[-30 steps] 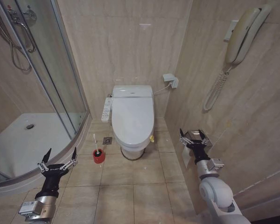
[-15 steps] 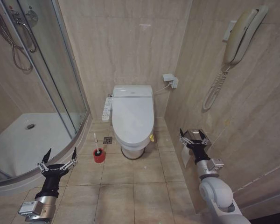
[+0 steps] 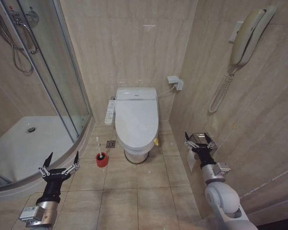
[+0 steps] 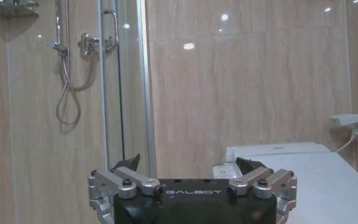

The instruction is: Open the toilet lid, clean the toilet bowl with a toilet brush, close the toilet lid, and flush.

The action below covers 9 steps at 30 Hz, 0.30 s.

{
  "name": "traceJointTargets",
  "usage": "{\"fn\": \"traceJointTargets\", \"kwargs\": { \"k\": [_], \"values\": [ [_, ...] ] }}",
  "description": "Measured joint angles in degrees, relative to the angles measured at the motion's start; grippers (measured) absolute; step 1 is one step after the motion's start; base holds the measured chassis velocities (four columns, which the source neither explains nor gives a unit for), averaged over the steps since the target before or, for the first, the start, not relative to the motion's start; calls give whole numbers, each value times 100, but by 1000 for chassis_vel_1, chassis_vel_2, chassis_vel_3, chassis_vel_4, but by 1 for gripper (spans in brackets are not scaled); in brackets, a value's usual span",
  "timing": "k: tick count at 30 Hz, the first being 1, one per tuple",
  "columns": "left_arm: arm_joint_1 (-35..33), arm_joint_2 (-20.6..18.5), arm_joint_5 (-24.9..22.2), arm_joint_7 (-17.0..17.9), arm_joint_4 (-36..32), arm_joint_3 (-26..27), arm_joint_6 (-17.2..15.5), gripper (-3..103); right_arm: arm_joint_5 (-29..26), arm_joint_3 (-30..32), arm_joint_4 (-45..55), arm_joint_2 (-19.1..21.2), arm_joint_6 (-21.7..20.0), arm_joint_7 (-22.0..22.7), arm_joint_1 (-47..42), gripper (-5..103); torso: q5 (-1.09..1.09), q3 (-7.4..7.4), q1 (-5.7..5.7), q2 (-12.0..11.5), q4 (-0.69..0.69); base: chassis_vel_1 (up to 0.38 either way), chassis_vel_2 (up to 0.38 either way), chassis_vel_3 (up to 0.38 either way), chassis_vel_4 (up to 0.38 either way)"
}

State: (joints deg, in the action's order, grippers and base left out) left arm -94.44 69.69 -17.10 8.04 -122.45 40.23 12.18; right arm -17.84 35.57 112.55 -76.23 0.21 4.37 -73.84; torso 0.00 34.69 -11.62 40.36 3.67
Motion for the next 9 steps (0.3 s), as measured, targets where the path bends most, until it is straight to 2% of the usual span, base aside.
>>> {"fn": "traceJointTargets", "kwargs": {
  "k": [9],
  "values": [
    [0, 0, 0, 0, 0, 0, 0, 100, 0, 0, 0, 0, 0, 0, 0, 100, 0, 0, 0, 0, 0, 0, 0, 0, 0]
  ]
}}
